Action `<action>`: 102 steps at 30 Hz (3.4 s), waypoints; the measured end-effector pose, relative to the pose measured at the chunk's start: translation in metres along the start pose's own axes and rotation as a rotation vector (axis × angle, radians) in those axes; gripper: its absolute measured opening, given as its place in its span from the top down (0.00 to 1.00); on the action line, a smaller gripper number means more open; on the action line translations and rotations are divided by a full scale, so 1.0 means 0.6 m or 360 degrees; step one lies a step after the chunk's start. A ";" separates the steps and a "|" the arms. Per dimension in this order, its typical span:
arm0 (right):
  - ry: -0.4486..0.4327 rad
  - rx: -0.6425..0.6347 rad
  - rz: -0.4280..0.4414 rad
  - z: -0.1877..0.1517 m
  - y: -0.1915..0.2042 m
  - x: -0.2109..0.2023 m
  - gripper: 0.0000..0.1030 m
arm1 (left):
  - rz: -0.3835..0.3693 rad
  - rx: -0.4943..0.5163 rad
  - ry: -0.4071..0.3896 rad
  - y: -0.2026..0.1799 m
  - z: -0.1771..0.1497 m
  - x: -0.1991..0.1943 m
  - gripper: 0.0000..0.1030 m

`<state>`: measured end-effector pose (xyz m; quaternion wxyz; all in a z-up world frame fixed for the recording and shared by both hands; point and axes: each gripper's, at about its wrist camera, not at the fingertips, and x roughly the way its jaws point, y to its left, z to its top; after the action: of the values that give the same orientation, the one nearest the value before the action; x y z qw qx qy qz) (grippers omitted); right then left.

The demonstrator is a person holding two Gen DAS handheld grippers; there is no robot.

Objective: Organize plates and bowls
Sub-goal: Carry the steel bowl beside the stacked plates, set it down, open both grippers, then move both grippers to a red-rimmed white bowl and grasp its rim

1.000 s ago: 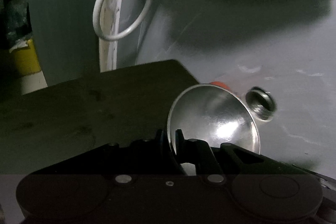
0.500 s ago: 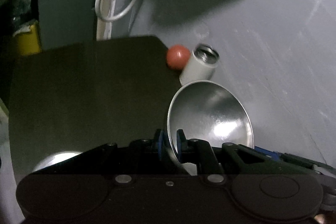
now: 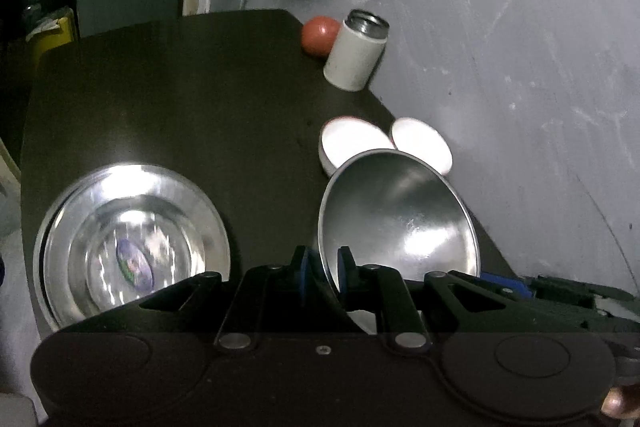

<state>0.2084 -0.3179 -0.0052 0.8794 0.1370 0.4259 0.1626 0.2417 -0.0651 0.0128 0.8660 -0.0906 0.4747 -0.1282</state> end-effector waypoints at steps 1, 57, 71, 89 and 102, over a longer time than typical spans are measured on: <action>0.0013 -0.0003 0.0004 -0.006 -0.002 -0.004 0.78 | 0.0002 0.0000 0.0021 0.000 -0.009 -0.001 0.84; 0.0161 0.0136 0.0156 -0.043 -0.055 -0.024 0.07 | 0.0418 -0.0036 0.0010 0.016 -0.038 -0.043 0.01; 0.0112 0.0347 0.0052 -0.004 -0.098 0.021 0.00 | 0.0393 -0.0053 -0.0016 0.012 0.075 0.064 0.01; -0.0037 0.0682 -0.0079 0.094 -0.134 0.154 0.22 | 0.0286 0.0130 0.0128 -0.011 0.173 0.227 0.02; -0.0009 0.0681 -0.0049 0.108 -0.124 0.183 0.52 | 0.0164 0.0108 0.0198 -0.022 0.171 0.250 0.54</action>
<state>0.3367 -0.3482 -0.0719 0.8338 0.3143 0.4505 0.0546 0.4043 -0.1202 -0.0489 0.8429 -0.0284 0.5270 -0.1048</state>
